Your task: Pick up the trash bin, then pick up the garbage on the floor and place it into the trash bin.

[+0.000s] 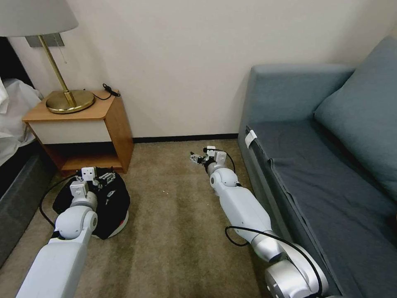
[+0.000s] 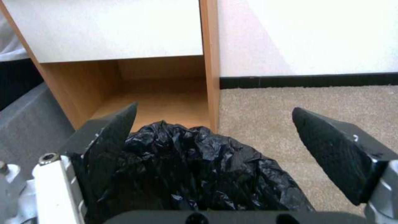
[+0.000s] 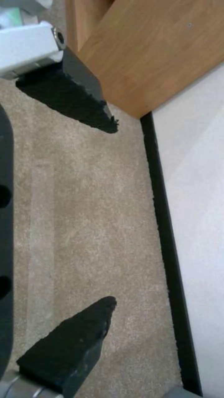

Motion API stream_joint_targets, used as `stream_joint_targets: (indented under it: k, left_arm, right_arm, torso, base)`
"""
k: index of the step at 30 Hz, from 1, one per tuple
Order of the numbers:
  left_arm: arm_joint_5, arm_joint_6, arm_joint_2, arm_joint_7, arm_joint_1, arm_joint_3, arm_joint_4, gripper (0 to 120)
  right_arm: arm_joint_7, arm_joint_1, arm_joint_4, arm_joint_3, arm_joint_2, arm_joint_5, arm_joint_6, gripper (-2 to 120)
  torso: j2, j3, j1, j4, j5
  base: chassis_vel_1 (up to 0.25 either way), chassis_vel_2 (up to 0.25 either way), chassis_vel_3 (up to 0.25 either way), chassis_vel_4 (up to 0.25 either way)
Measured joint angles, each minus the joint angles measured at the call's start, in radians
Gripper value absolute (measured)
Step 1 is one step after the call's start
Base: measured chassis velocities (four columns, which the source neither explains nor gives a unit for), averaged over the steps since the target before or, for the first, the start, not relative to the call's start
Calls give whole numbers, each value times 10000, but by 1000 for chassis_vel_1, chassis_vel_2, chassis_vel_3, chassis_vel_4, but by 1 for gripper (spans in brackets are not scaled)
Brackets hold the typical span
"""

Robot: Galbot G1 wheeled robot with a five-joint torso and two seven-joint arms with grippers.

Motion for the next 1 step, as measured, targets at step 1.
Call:
stream_joint_targets:
  k: [1]
  left_arm:
    - [0,0,0,0,0,0,0,100]
  right_arm:
    - [0,0,0,0,0,0,0,100]
  torso:
    - [0,0,0,0,0]
  base:
    - [0,0,0,0]
